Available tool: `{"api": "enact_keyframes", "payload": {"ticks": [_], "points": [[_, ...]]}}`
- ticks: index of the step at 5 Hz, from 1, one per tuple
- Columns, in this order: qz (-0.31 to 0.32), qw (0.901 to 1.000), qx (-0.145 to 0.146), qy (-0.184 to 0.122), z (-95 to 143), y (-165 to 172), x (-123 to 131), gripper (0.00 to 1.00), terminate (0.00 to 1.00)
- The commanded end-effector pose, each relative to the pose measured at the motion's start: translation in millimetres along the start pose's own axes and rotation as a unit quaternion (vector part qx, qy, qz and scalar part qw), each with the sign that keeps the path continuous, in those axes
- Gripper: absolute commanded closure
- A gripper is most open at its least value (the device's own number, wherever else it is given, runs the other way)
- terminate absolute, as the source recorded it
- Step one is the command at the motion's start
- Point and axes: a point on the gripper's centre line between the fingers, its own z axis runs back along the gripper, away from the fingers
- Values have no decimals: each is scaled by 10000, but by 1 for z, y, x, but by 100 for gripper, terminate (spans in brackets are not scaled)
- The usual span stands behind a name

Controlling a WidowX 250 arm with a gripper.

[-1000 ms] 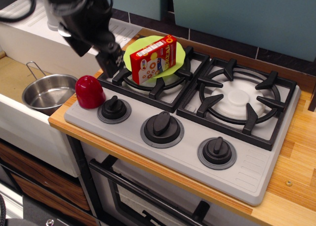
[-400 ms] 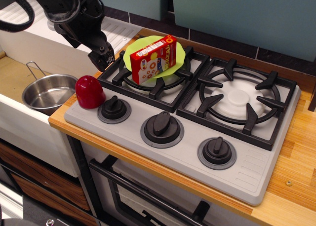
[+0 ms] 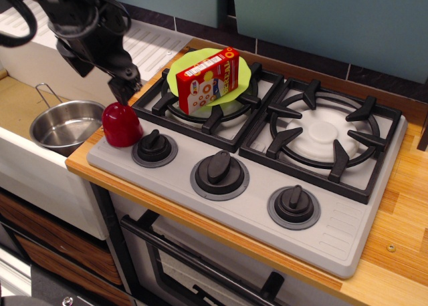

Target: Put cereal on plate and sweetpotato in pot or pan in sink

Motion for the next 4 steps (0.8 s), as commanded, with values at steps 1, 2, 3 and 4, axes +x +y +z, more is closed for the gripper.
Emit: {"api": "enact_keyframes", "payload": {"ticks": [1,2,3,4], "points": [[374,9993,-42,-8,-6,-9,2,0,0],[592,9981,-118,90,-14,-15,-4,0,0],[658,9974,-291,-19,-24,-21,-10,0,0],[631,9973,-363,-103,-27,-21,-12,0,0]]}}
